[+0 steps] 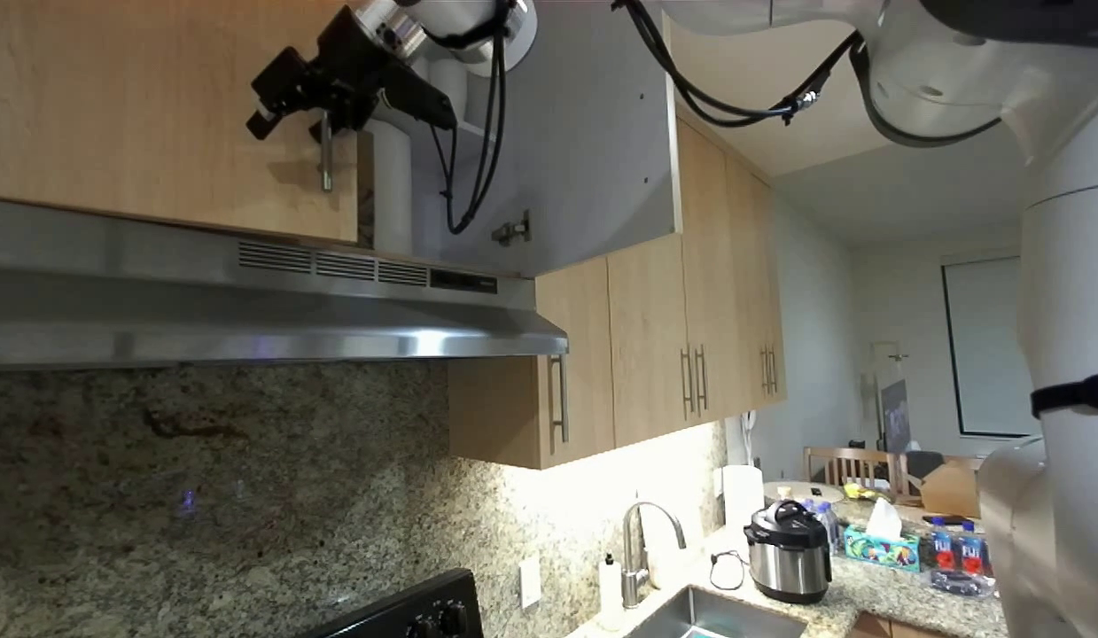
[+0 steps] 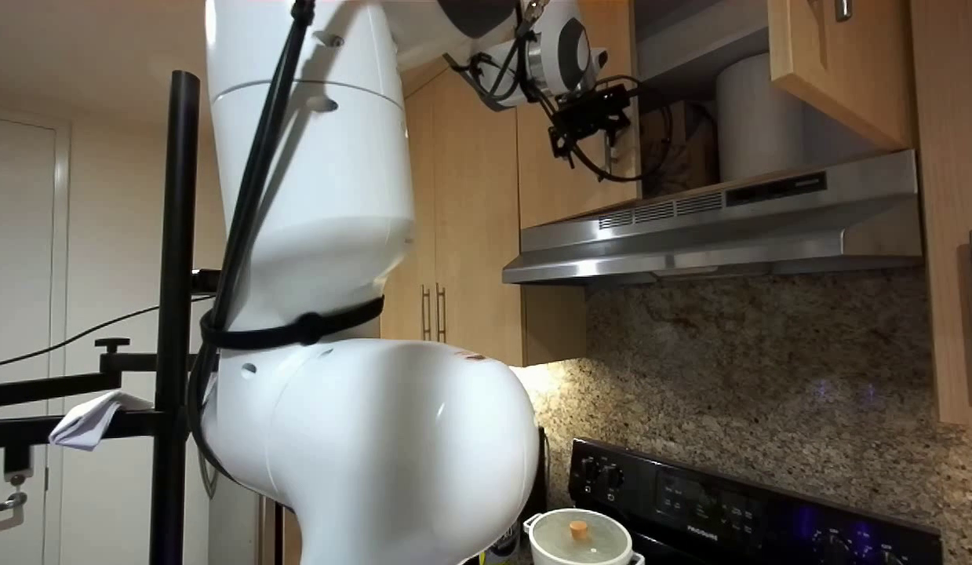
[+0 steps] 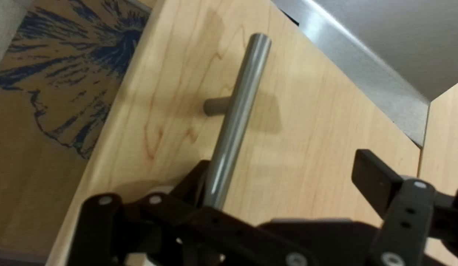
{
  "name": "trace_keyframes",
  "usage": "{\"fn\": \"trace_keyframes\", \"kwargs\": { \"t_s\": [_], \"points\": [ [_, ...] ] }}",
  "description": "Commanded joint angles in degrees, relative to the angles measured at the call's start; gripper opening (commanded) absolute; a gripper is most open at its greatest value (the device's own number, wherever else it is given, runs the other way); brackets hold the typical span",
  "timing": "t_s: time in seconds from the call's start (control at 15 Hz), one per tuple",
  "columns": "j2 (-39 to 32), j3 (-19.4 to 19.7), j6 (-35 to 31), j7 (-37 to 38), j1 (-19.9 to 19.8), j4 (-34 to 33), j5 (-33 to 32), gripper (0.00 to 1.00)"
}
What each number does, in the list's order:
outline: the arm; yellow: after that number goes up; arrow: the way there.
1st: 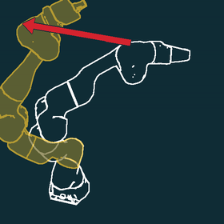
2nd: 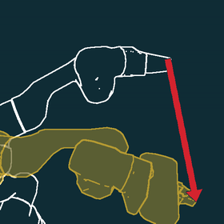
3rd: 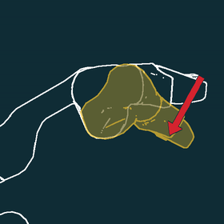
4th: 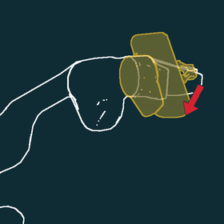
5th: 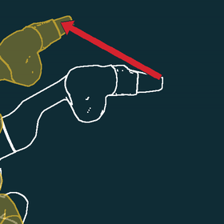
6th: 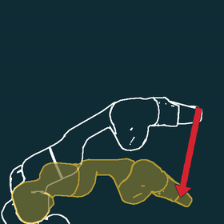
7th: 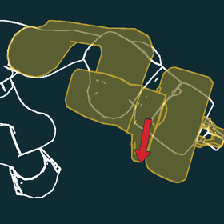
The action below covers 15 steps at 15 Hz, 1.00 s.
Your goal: Open the left door of the cabinet
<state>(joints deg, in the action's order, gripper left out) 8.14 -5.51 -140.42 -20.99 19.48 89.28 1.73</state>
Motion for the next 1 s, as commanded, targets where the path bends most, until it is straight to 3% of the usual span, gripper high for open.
{"fn": "trace_keyframes", "kwargs": {
  "t_s": [0.0, 0.2, 0.6, 0.93],
  "points": [
    [2.14, -4.83, 6.39, 1.13, -0.51, 0.76, 1.13, 1.00],
    [2.66, -5.14, 11.72, -1.76, -0.02, -0.58, 5.06, 1.00],
    [5.38, -6.33, 20.23, -1.54, 0.24, -1.03, 4.55, 1.00],
    [7.54, -7.47, 23.25, -0.96, 0.36, -0.49, 3.91, 1.00]
  ]
}}
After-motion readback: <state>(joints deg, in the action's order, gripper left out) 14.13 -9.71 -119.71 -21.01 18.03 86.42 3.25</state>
